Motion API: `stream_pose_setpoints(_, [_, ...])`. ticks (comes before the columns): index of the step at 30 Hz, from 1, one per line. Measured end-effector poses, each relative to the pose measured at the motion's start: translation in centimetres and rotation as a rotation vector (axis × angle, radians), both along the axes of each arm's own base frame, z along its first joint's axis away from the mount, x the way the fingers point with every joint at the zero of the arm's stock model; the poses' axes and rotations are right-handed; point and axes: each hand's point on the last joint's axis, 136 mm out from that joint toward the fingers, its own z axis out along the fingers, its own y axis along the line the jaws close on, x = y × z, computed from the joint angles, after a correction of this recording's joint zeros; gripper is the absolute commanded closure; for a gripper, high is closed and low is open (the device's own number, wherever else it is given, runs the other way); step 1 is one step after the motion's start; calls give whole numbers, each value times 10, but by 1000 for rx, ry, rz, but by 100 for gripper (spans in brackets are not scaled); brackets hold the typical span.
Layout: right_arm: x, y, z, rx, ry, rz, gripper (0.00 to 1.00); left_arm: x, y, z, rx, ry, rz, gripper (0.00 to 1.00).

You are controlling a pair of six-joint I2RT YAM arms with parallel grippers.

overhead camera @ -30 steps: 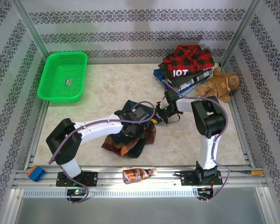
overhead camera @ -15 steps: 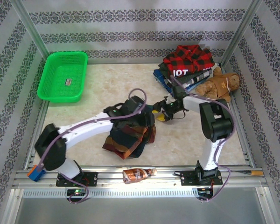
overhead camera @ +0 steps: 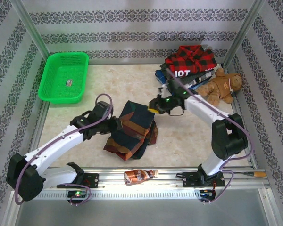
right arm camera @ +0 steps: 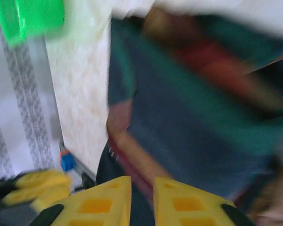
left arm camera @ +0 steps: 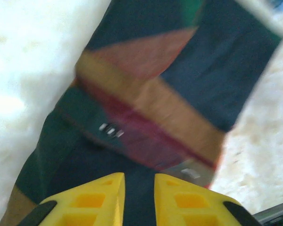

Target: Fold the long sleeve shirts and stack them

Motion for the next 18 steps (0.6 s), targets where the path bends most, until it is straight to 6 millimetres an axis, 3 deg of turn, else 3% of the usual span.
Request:
stream_pose_setpoints(3, [-1,20,-17,-21,31,40,87,-12,3,-29,44,76,-14,81])
stream_pose_setpoints(8, [35,10,-69,-128,85,-28,88,-27,-10,-55,80,105,-92,84])
stream_pose_setpoints(13, [55,0,-111,-212,122,-70,87,-48,-26,-81,112,132,-183,83])
stream_pose_setpoints(15, [58,0,-121,-227,133,-72,82,-52,-27,-86,112,131,-195,82])
stream_pose_setpoints(18, [61,3,-114,-230,98,-61,71,-52,-32,-80,83,108,-208,74])
